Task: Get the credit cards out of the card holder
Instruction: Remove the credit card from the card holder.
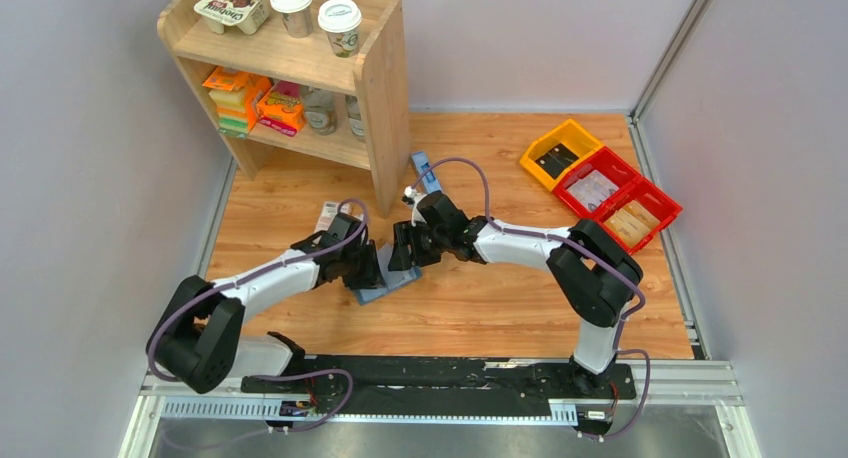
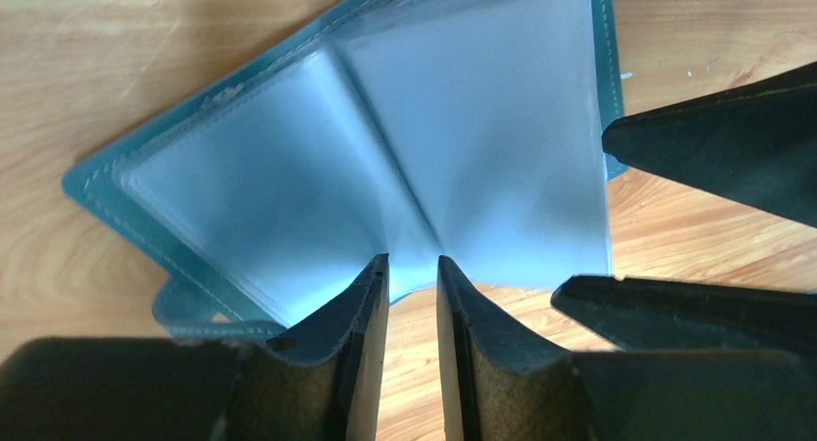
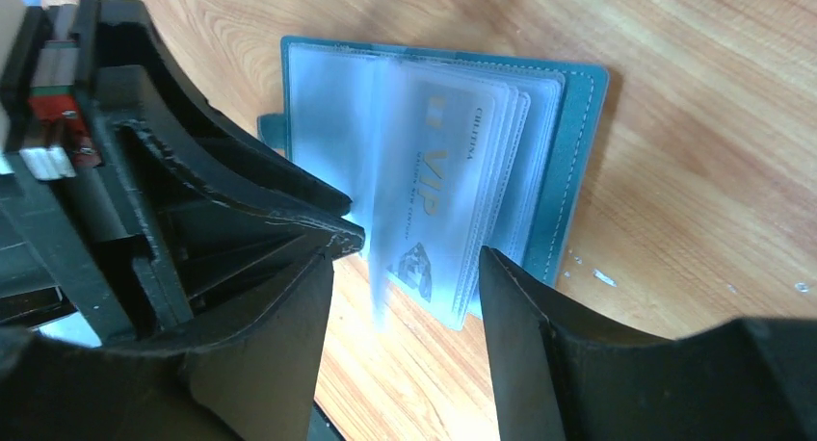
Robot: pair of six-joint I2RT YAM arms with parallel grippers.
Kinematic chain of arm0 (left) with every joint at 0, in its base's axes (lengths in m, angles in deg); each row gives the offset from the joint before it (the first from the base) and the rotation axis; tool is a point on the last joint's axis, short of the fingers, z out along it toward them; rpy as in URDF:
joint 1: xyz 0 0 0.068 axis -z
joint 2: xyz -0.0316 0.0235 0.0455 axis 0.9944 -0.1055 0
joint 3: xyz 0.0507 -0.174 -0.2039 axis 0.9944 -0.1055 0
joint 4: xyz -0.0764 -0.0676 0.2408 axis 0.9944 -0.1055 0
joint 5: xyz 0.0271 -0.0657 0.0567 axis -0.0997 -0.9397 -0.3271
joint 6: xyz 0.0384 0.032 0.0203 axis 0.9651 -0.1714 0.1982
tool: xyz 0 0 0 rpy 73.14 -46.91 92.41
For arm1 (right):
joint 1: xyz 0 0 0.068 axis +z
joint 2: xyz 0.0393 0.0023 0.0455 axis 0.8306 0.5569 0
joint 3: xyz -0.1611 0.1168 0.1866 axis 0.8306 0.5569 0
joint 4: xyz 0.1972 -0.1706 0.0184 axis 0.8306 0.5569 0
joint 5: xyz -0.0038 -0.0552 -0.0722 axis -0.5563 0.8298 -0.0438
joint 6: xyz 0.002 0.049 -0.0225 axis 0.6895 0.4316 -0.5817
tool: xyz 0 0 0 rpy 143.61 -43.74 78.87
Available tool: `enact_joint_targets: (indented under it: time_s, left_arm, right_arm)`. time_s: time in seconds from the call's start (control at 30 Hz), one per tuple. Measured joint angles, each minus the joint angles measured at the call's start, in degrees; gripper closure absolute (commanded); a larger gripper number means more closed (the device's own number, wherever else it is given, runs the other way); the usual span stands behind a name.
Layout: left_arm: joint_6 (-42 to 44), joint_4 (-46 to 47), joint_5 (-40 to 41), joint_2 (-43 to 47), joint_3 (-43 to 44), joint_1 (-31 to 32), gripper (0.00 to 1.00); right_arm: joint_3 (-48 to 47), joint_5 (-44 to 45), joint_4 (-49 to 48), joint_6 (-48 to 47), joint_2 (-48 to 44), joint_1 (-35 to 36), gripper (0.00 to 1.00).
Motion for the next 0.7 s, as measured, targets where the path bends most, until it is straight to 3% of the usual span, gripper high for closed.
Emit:
enact_joint_targets:
  time_s: [0.4,0.7]
  left_arm:
    - [-4.02,-2.97,7.78,19.04,-6.29,-0.39,0.55]
    - [-4.44,-4.76,11.54,14.97,-6.34,-2.03,0.56]
  right_arm:
    - [0.00,-2.19,-0.55,0.48,0.00,0.33,0.40]
    - [-0.92,-0.42,-0.44,0.44,0.66,0.33,0.40]
